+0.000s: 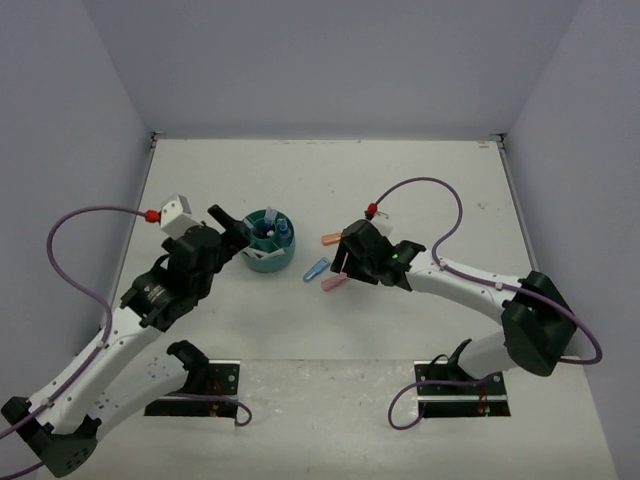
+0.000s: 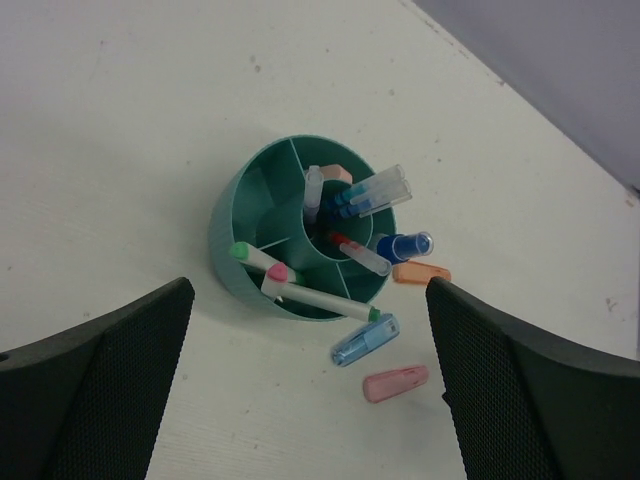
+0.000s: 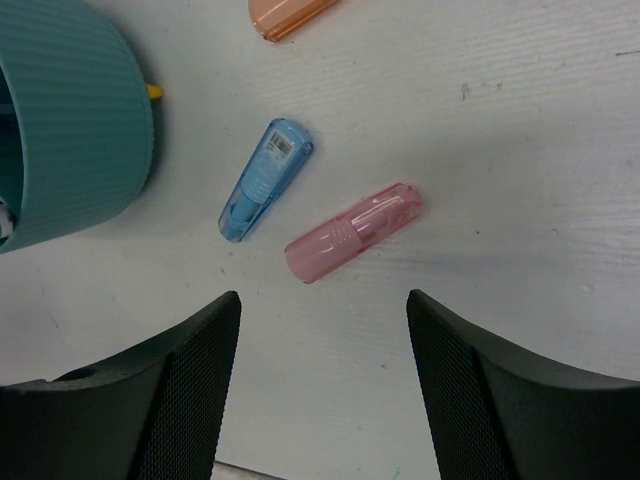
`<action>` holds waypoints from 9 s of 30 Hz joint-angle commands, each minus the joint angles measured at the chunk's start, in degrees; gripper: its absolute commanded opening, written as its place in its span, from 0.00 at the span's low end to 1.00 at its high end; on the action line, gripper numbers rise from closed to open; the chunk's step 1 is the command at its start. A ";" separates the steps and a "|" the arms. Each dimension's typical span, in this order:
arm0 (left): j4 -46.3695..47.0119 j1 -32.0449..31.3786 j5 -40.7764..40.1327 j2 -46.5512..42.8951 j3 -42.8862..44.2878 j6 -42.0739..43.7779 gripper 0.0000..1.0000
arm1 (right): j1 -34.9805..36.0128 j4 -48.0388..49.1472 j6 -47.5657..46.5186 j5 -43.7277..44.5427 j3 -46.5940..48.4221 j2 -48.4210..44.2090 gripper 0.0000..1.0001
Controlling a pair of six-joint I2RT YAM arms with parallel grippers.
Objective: Sort the stationery into containers
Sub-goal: Pick up the stationery from the center of the board, then place the pen in the storage box, then pick up the stationery from the center of the board.
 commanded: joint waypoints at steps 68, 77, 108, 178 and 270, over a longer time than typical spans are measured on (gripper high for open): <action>33.40 -0.27 46.86 -6.73 -17.85 -0.34 0.96 | 20.86 38.59 -45.31 -0.14 -16.34 -23.89 0.00; 45.97 -0.58 57.16 -3.36 -20.19 -5.29 0.75 | 23.67 37.02 -47.26 5.32 -14.09 -25.68 0.00; 46.87 -1.41 56.25 2.55 -17.39 1.87 0.00 | 23.58 35.67 -46.90 10.62 -6.89 -16.69 0.29; 26.40 35.15 47.48 -9.87 -7.55 20.66 1.00 | -5.68 -4.00 2.59 2.75 11.70 9.36 0.97; 75.00 1.84 83.99 -0.99 -15.95 13.61 0.00 | 2.13 42.27 -36.57 -58.68 -2.32 -18.40 0.19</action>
